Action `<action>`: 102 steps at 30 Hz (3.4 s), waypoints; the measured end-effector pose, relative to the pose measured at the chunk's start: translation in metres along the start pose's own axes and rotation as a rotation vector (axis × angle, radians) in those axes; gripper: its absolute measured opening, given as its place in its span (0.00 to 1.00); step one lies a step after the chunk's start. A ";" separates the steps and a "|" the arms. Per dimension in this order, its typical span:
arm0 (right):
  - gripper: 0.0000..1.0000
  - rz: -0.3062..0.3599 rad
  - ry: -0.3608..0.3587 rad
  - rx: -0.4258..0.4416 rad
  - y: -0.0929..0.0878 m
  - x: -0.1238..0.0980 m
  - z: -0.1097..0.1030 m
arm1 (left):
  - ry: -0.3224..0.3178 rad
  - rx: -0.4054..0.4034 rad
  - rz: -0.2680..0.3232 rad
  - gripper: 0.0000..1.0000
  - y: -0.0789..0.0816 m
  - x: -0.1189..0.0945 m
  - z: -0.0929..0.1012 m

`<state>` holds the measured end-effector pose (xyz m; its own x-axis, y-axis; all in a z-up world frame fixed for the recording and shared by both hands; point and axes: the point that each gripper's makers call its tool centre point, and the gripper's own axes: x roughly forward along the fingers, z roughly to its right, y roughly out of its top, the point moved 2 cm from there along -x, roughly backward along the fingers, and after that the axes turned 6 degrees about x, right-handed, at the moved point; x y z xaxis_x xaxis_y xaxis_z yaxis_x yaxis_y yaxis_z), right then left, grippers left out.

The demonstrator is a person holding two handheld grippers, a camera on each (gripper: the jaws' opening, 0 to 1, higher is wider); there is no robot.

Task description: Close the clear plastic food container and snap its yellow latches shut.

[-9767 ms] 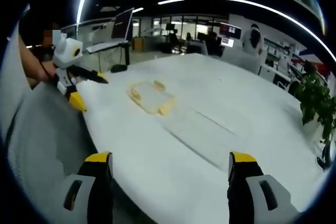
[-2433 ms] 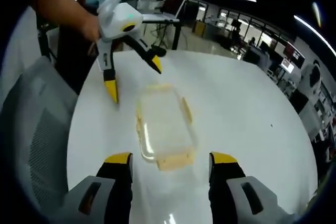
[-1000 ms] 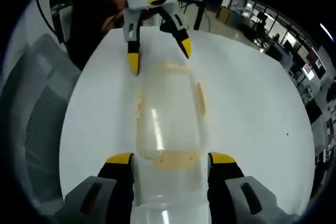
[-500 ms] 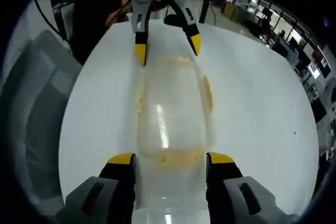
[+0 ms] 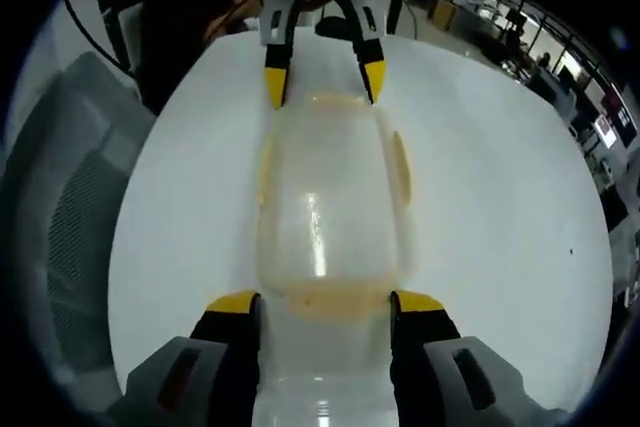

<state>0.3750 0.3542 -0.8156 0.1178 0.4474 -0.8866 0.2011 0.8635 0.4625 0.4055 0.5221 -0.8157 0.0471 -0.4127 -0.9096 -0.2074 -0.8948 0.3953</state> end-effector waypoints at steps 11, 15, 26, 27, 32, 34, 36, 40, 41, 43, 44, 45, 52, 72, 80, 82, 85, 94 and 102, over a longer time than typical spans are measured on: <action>0.39 -0.028 -0.012 -0.046 -0.002 0.001 0.008 | -0.035 0.040 -0.015 0.46 -0.001 -0.001 0.001; 0.39 -0.033 0.006 -0.025 -0.004 0.004 0.006 | -0.042 0.041 -0.019 0.40 -0.002 -0.001 0.002; 0.39 -0.045 0.024 -0.031 -0.004 0.004 0.006 | -0.053 0.030 -0.026 0.39 -0.002 0.001 0.002; 0.39 -0.047 0.025 -0.030 -0.004 0.004 0.006 | -0.053 0.030 -0.031 0.39 -0.001 0.001 0.003; 0.38 -0.060 0.029 -0.034 -0.004 0.005 0.005 | -0.052 0.032 -0.058 0.39 -0.001 0.002 0.003; 0.38 -0.067 0.026 -0.033 -0.003 0.005 0.005 | -0.049 0.022 -0.066 0.39 -0.002 0.001 0.004; 0.38 -0.072 0.023 -0.038 -0.003 0.004 0.005 | -0.046 0.021 -0.073 0.38 -0.001 0.001 0.004; 0.37 -0.058 0.014 -0.027 -0.004 0.003 0.005 | -0.032 0.018 -0.087 0.38 -0.001 0.000 0.005; 0.37 -0.055 0.013 -0.025 -0.004 0.003 0.005 | -0.024 0.018 -0.089 0.38 -0.001 0.000 0.005; 0.37 -0.063 0.010 -0.034 -0.004 0.003 0.004 | -0.010 0.016 -0.089 0.38 0.000 -0.001 0.005; 0.37 -0.069 0.006 -0.055 -0.004 0.003 0.004 | -0.007 0.018 -0.092 0.38 0.000 -0.001 0.004; 0.37 -0.068 0.006 -0.062 -0.003 0.002 0.004 | -0.007 0.010 -0.103 0.38 -0.001 -0.002 0.005; 0.37 -0.056 -0.006 -0.058 0.001 -0.007 0.005 | 0.008 -0.004 -0.108 0.37 0.004 -0.013 0.006; 0.37 -0.023 -0.014 -0.069 0.007 -0.029 0.004 | 0.036 0.018 -0.118 0.37 0.017 -0.030 0.005; 0.37 -0.016 -0.015 -0.064 0.008 -0.034 0.004 | 0.043 0.022 -0.119 0.37 0.019 -0.033 0.004; 0.37 -0.013 -0.019 -0.066 0.009 -0.036 0.004 | 0.046 0.025 -0.120 0.37 0.020 -0.035 0.003; 0.37 -0.011 -0.020 -0.065 0.010 -0.039 0.004 | 0.051 0.027 -0.116 0.37 0.022 -0.038 0.003; 0.37 -0.005 -0.026 -0.070 0.011 -0.050 0.005 | 0.066 0.032 -0.111 0.37 0.029 -0.043 0.002; 0.37 -0.008 -0.031 -0.076 0.009 -0.056 0.006 | 0.075 0.037 -0.109 0.37 0.035 -0.047 0.001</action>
<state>0.3762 0.3357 -0.7616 0.1472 0.4339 -0.8888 0.1280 0.8827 0.4522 0.3950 0.5098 -0.7596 0.1440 -0.3265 -0.9342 -0.2329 -0.9287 0.2887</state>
